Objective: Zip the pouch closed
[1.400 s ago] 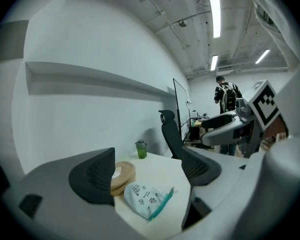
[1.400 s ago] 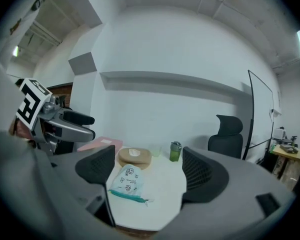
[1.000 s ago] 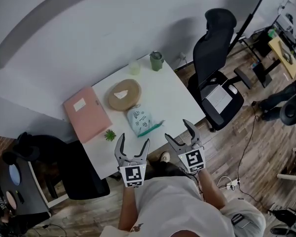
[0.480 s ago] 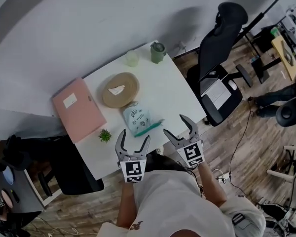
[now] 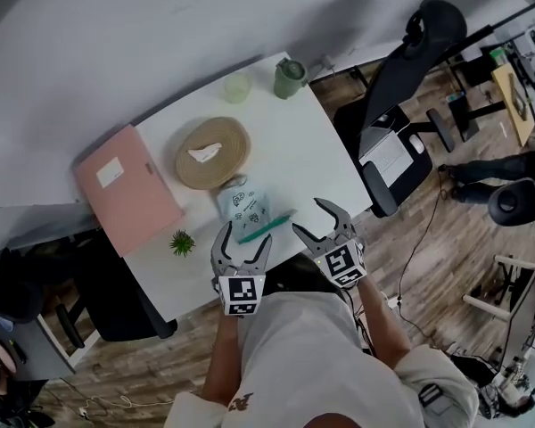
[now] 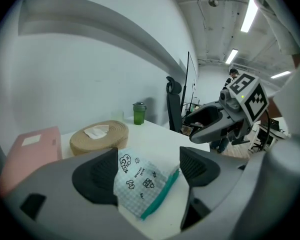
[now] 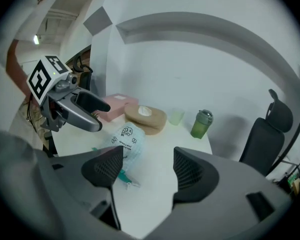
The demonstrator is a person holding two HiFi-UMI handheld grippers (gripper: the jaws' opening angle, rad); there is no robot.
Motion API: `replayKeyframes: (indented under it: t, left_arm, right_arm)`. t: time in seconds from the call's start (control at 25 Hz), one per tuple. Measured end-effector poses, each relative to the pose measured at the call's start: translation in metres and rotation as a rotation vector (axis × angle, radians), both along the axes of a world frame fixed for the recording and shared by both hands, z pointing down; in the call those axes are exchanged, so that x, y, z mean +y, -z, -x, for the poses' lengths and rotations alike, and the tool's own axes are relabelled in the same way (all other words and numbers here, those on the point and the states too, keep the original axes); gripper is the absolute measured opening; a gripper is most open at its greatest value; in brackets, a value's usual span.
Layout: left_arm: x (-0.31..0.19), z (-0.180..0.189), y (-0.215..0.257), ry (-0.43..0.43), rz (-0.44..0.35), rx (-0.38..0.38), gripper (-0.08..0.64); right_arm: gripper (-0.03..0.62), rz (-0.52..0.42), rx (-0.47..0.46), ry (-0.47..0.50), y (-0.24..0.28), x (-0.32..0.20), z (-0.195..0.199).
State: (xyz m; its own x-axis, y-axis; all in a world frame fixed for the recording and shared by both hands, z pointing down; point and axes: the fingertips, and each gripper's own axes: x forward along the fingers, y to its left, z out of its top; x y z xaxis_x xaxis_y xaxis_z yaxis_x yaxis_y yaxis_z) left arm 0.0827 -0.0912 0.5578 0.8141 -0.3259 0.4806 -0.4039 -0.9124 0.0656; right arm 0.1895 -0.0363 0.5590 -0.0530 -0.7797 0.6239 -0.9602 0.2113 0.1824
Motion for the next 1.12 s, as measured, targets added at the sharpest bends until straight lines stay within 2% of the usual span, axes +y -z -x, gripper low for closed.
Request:
replayKeyframes:
  t: [0.2,0.44,0.64,1.12]
  left_arm:
    - [0.008,-0.006,-0.023,0.008,0.048,-0.032,0.367]
    - [0.019,-0.014,-0.044,0.066,0.081,-0.077,0.33]
    - [0.033,-0.024,-0.055,0.162,0.101,-0.112,0.296]
    - [0.063,-0.06,-0.083,0.364,0.172,-0.135,0.215]
  right_arm:
    - [0.268,0.084,0.021,0.107,-0.024,-0.001,-0.002]
    - [0.217,0.147,0.036,0.266,-0.051,-0.004,-0.008]
    - [0.204,0.171,0.034,0.427,-0.07,0.0,-0.01]
    - [0.149,0.215,0.073,0.775,-0.103,0.015,-0.011]
